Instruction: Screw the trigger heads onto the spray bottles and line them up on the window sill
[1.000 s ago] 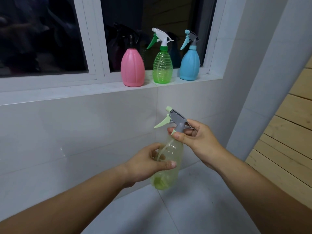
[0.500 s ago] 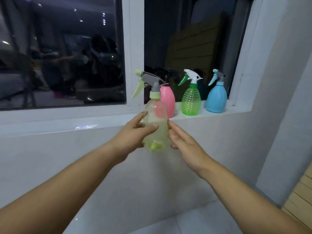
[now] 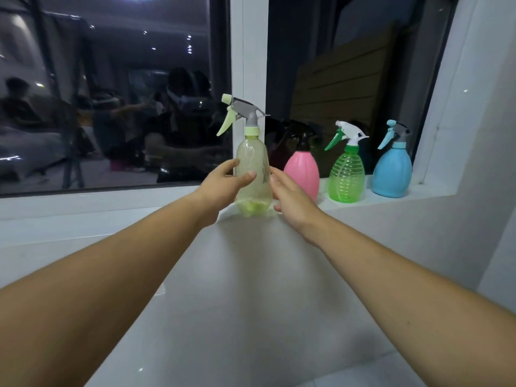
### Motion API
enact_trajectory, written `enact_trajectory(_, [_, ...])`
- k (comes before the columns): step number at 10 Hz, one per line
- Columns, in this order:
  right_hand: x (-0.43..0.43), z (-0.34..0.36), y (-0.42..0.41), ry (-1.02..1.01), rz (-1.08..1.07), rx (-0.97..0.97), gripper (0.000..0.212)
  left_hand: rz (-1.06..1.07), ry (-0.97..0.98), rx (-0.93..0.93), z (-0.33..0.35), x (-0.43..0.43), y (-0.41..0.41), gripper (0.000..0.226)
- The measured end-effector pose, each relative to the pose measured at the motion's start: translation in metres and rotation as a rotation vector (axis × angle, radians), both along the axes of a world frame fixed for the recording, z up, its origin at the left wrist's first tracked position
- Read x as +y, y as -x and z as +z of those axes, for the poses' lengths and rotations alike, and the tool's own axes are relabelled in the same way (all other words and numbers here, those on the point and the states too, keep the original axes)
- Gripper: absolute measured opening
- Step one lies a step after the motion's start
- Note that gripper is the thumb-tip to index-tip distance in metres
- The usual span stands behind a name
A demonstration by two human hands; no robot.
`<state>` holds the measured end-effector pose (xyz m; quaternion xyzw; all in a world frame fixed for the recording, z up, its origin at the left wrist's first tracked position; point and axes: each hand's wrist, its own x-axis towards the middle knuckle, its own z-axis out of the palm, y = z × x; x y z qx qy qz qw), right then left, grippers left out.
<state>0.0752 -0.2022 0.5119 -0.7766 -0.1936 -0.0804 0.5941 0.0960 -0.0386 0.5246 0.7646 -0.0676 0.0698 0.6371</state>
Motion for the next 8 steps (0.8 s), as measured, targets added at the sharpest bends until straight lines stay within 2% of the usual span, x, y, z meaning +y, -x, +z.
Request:
enact_trajectory(1, [0.004, -0.008, -0.011, 0.026, -0.011, 0.017, 0.042, 0.002, 0.020, 0.023, -0.007, 0.001, -0.011, 0.074])
enact_trajectory(2, [0.004, -0.013, -0.017, 0.021, -0.008, 0.016, 0.042, 0.005, 0.011, 0.030, -0.013, 0.001, -0.018, 0.094])
enact_trajectory(3, [0.001, -0.014, -0.019, 0.031, -0.003, -0.013, 0.042, -0.009, 0.003, 0.026, -0.015, 0.002, -0.026, 0.102])
enact_trajectory(4, [0.002, -0.018, -0.027, 0.053, -0.005, -0.021, 0.044, -0.030, -0.012, 0.002, -0.015, 0.000, -0.029, 0.071])
enact_trajectory(5, [0.004, -0.024, -0.034, 0.049, -0.002, -0.030, 0.048, -0.028, -0.019, -0.019, -0.018, -0.001, -0.033, 0.056])
enact_trajectory(7, [-0.001, -0.027, -0.032, 0.115, -0.059, -0.035, 0.051, -0.013, -0.047, -0.002, -0.021, -0.003, -0.025, 0.066])
enact_trajectory(8, [-0.012, -0.024, -0.022, 0.088, -0.140, -0.026, 0.051, 0.071, -0.098, -0.020, -0.020, -0.003, -0.011, 0.084])
